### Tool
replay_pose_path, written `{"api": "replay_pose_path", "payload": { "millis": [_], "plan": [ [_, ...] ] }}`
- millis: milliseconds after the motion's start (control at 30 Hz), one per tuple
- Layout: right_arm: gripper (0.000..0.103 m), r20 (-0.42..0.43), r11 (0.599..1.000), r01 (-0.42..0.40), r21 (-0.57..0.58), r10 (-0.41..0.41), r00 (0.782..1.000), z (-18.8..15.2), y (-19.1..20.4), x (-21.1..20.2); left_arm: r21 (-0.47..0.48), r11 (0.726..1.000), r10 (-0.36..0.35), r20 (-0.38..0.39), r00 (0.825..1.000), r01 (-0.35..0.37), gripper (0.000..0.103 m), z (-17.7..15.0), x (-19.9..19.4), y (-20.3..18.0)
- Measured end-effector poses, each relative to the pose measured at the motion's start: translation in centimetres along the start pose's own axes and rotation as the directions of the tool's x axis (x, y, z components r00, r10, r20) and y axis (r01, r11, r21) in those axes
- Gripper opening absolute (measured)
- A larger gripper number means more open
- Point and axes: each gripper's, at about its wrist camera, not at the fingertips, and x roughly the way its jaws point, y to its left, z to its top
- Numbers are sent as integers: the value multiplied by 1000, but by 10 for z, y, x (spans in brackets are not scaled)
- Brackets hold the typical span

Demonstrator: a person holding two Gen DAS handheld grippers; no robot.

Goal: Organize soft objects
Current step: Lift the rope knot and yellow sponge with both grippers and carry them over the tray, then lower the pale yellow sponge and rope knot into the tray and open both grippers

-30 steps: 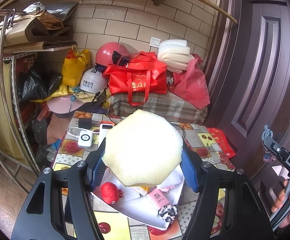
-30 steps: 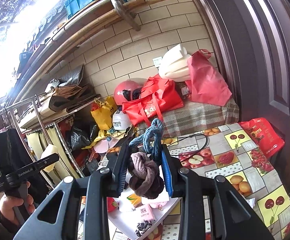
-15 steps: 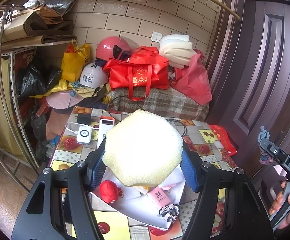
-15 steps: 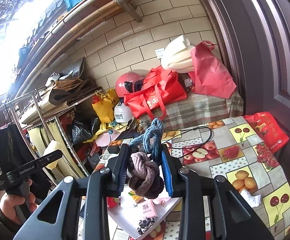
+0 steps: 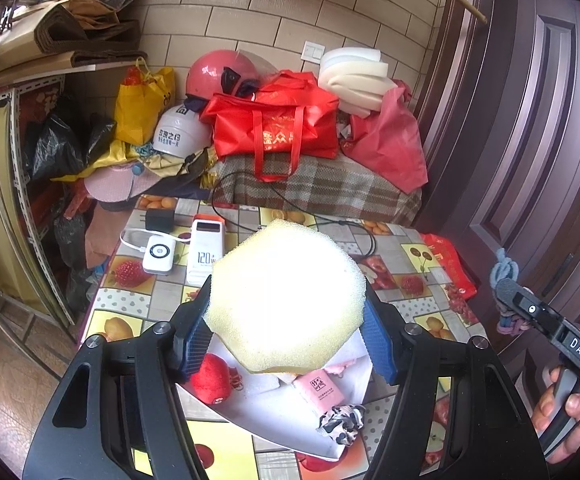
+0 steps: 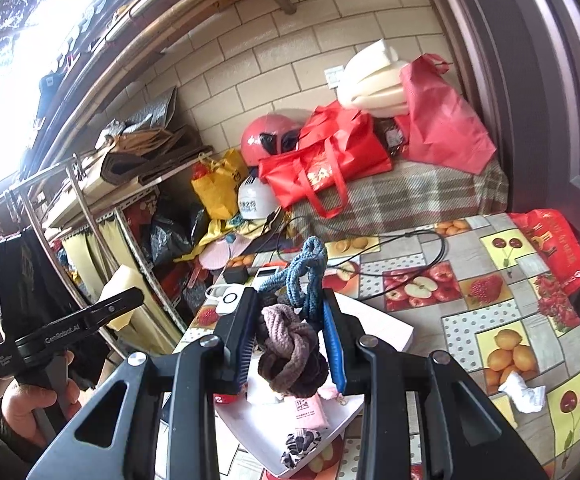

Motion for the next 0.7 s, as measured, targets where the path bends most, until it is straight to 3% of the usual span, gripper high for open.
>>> {"api": "replay_pose_path", "payload": {
  "millis": [467, 567, 700],
  "plan": [
    [32, -179, 999, -44, 22, 48, 983, -28, -2, 65, -11, 1000, 25, -131, 991, -27, 65, -23, 63, 13],
    [32, -277, 997, -41, 62, 57, 959, -50, -12, 90, -15, 999, 30, -182, 983, -33, 65, -34, 84, 17],
    [32, -412, 994, -16, 106, 59, 909, -83, -26, 122, -26, 999, 31, -258, 966, -39, 65, -53, 113, 21]
  ]
}}
